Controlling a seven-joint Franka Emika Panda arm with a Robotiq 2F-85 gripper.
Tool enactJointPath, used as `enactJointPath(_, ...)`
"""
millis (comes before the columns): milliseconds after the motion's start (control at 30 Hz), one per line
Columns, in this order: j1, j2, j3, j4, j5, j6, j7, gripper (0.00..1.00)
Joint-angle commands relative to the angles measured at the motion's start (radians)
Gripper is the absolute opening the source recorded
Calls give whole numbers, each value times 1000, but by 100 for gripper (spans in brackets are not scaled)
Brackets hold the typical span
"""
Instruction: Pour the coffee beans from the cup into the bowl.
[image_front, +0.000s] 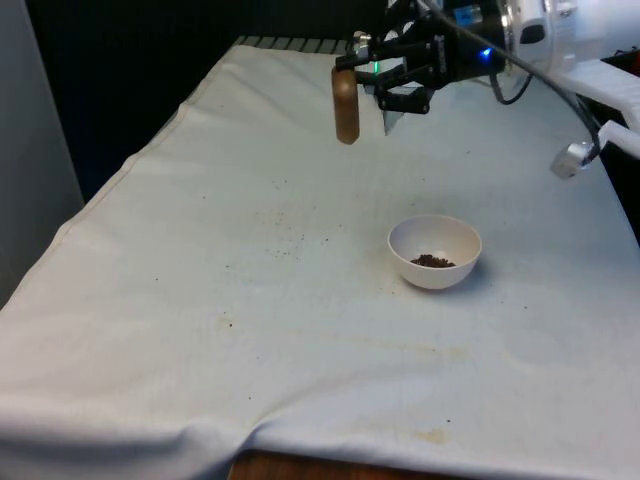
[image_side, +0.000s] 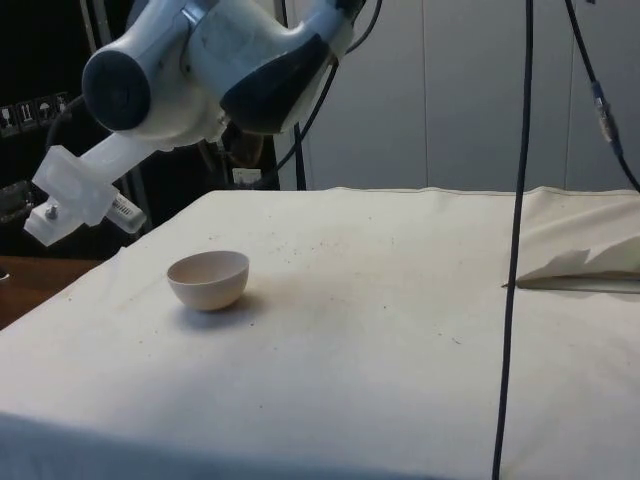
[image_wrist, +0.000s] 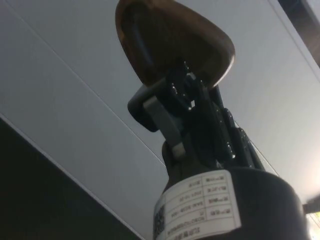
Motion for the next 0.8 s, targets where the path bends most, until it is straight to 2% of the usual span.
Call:
enactJointPath(0, -13, -10, 3, -11, 6, 24, -1, 3)
enactJointPath(167, -15, -18, -26, -18, 27, 57, 0, 3)
enactJointPath(200, -2, -9, -31, -7, 21, 34, 0, 3)
enactJointPath(233, -15, -19, -31, -19, 31, 63, 0, 3)
enactJointPath(267, -16, -20, -40, -21, 38, 73, -1, 3)
enactJointPath(500, -16, -25, -70, -24, 66, 105, -3, 3)
enactJointPath(533, -4, -14, -76, -12, 60, 83, 0, 3)
enactJointPath(567, -16, -26, -74, -25, 69, 109, -3, 3)
enactJointPath(767, -16, -30, -99, -29, 103, 137, -5, 3)
